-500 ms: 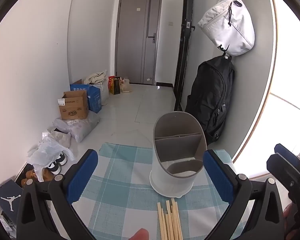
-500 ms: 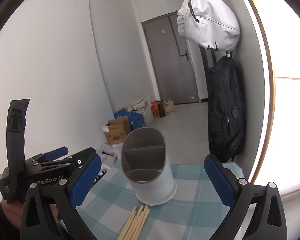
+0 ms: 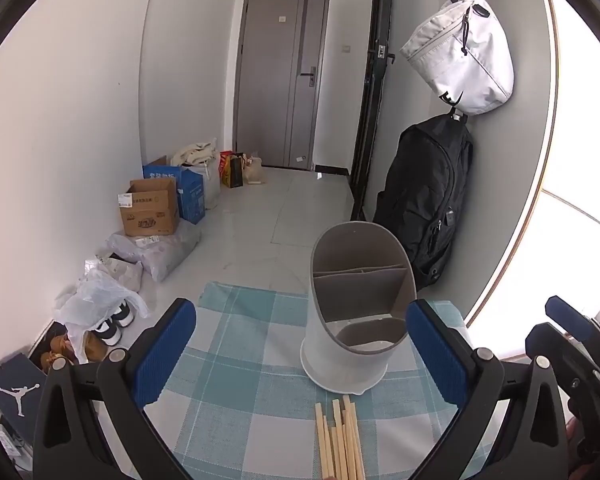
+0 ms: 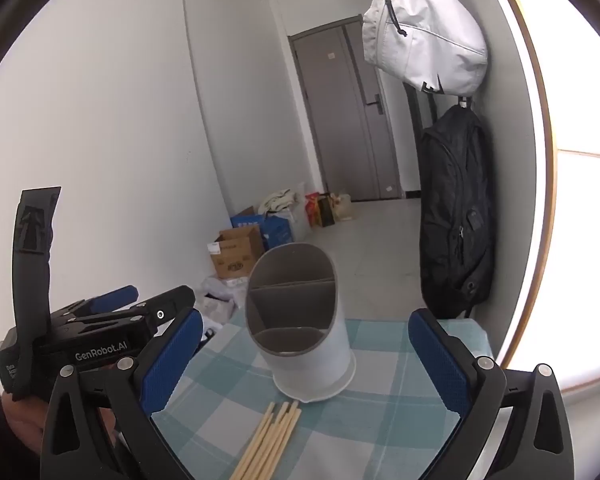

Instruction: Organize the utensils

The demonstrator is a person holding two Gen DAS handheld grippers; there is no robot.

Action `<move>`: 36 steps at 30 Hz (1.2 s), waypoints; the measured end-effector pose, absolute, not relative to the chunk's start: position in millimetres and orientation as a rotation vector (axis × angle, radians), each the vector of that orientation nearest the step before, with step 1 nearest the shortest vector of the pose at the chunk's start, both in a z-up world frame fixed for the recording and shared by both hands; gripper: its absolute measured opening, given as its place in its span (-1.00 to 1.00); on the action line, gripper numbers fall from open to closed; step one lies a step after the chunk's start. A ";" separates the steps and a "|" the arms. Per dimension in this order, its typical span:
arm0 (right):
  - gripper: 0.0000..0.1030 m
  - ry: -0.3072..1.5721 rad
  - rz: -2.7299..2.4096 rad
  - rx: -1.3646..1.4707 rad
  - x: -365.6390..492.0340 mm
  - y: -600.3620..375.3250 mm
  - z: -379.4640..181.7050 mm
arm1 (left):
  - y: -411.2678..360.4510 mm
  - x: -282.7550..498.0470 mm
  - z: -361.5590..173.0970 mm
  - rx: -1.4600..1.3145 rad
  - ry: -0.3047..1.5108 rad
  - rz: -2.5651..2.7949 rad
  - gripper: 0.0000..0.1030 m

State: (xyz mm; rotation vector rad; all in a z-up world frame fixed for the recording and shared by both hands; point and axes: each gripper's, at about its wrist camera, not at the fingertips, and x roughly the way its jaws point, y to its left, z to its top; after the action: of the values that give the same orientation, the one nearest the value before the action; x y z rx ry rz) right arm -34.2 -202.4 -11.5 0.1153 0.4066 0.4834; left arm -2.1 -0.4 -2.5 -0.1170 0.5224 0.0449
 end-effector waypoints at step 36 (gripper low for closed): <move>1.00 0.396 0.479 0.123 -37.0 -203.0 -9.1 | 3.9 -1.0 -8.4 -0.132 0.534 0.038 0.99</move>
State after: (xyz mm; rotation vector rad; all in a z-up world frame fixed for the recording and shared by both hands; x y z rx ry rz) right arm -37.0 -203.0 -9.1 0.1226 0.3963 0.4788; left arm -1.0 3.9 -8.4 -0.1318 0.5335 0.0385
